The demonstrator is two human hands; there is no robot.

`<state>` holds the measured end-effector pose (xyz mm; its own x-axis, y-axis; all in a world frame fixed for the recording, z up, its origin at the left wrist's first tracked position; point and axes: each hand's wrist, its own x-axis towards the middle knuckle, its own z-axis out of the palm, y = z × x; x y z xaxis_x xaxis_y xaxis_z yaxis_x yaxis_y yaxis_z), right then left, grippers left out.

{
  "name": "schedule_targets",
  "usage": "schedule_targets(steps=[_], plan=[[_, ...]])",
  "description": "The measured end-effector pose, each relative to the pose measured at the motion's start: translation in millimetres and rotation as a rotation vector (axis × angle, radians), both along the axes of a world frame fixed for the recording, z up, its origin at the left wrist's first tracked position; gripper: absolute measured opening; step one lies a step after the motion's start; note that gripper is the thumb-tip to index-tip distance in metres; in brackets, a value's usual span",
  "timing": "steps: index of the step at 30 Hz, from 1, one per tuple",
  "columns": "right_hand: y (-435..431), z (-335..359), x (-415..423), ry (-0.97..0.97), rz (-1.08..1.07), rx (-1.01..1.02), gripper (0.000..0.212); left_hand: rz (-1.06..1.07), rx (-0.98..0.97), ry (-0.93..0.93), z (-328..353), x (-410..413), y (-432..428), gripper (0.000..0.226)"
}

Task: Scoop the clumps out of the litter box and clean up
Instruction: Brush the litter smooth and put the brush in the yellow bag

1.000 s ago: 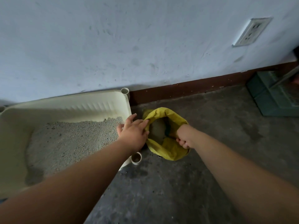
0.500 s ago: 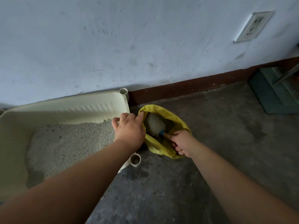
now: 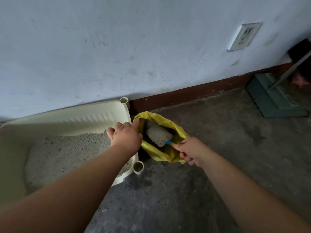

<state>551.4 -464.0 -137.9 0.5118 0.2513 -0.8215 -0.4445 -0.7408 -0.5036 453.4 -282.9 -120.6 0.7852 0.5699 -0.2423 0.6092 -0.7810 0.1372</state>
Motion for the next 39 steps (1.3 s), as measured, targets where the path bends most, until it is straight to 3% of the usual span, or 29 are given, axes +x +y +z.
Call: schedule_targets(steps=[14, 39], plan=[[-17.4, 18.2, -5.3, -0.085, 0.047, 0.038, 0.025, -0.110, -0.032, 0.077, 8.7, 10.5, -1.0, 0.057], [-31.4, 63.0, -9.4, -0.079, 0.016, 0.101, 0.025, 0.022, -0.214, -0.114, 11.6, -8.6, 7.6, 0.049]])
